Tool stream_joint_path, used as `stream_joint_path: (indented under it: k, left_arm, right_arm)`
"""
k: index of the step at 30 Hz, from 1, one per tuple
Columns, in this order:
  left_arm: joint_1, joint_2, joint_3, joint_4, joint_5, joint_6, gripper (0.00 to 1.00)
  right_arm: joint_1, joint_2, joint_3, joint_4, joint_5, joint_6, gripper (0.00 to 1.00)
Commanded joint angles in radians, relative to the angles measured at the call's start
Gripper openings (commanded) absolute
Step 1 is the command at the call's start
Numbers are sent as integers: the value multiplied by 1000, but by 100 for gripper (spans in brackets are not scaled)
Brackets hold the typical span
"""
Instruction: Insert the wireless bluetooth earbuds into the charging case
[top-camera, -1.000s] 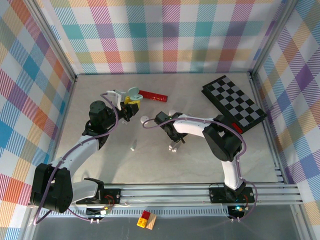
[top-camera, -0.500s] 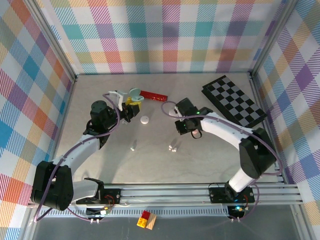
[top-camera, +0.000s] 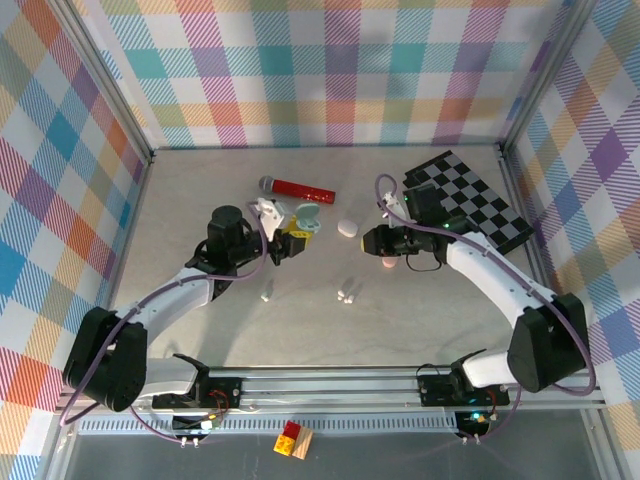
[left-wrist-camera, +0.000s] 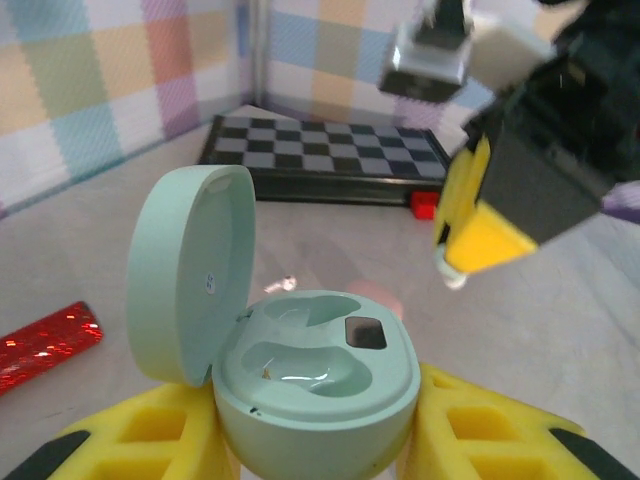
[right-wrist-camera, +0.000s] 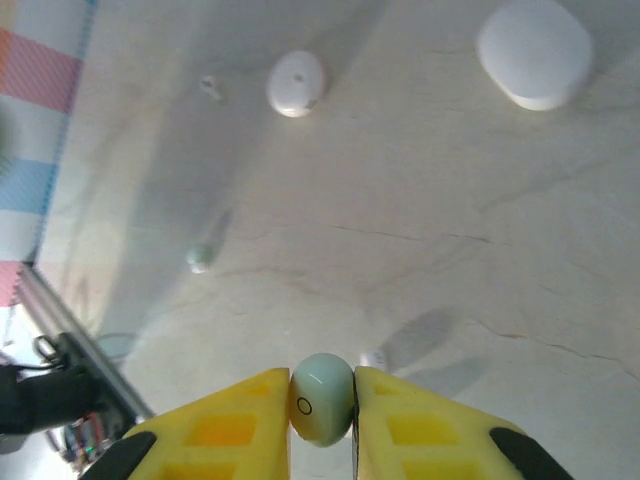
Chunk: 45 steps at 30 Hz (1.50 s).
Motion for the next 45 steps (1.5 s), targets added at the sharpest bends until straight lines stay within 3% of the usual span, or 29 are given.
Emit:
stream_joint_path:
  k: [1, 11, 35, 41, 45]
  left_arm:
    - [-34, 15, 46, -51, 74, 103, 37]
    - [-117, 57, 87, -76, 139, 162, 37]
    - [-164, 74, 113, -88, 204, 200, 36]
    - [-165, 60, 108, -75, 177, 189, 36]
    - [-165, 67, 101, -15, 171, 147, 36]
  right_arm:
    - [-2, -52, -6, 33, -142, -8, 19]
    - [20, -113, 15, 45, -259, -50, 18]
    - [64, -75, 35, 81, -237, -43, 18]
    - [65, -63, 28, 77, -238, -48, 18]
    - [65, -61, 28, 67, -233, -53, 22]
